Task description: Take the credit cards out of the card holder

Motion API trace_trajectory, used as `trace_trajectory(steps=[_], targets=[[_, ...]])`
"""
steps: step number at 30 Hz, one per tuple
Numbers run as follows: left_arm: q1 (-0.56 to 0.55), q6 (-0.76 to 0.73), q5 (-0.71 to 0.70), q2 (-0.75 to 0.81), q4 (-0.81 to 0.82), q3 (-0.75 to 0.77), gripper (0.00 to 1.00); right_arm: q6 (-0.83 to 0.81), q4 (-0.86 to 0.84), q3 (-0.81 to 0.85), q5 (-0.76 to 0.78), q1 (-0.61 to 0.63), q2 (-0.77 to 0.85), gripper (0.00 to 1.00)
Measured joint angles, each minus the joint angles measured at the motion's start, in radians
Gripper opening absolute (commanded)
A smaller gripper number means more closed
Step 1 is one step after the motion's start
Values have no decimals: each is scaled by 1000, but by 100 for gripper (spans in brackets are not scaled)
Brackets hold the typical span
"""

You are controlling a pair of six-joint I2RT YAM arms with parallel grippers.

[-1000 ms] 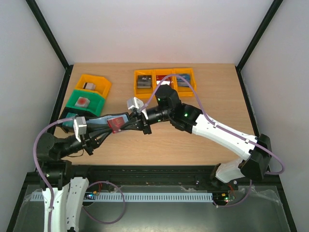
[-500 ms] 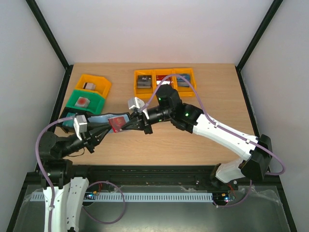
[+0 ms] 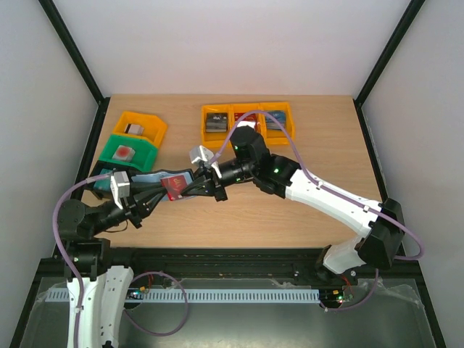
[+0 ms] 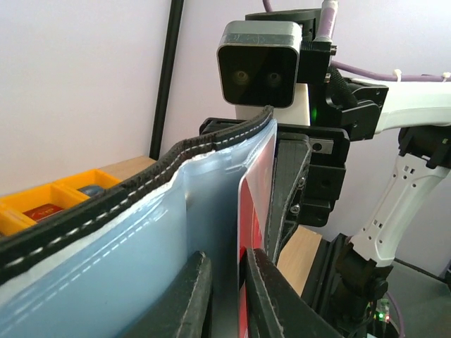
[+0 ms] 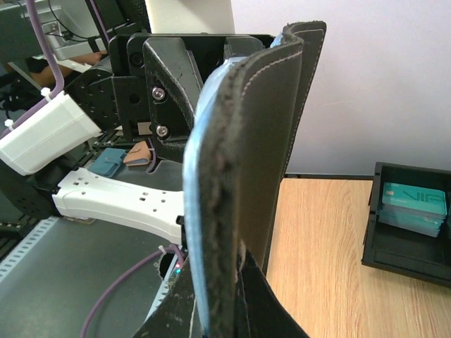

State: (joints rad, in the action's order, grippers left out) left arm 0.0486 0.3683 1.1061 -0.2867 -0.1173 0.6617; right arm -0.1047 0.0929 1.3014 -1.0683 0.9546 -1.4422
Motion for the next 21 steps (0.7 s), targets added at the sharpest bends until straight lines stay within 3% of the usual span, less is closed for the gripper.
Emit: trace_trajectory(steps=[9, 12, 21], targets=[[-5, 58, 17, -2, 68, -35, 15, 24, -16, 5, -11, 0, -23, 2], [-10, 64, 22, -2, 69, -37, 3, 34, -24, 21, -19, 0, -41, 2], [-16, 73, 30, 0, 66, -40, 2, 27, -27, 33, -11, 1, -58, 21]])
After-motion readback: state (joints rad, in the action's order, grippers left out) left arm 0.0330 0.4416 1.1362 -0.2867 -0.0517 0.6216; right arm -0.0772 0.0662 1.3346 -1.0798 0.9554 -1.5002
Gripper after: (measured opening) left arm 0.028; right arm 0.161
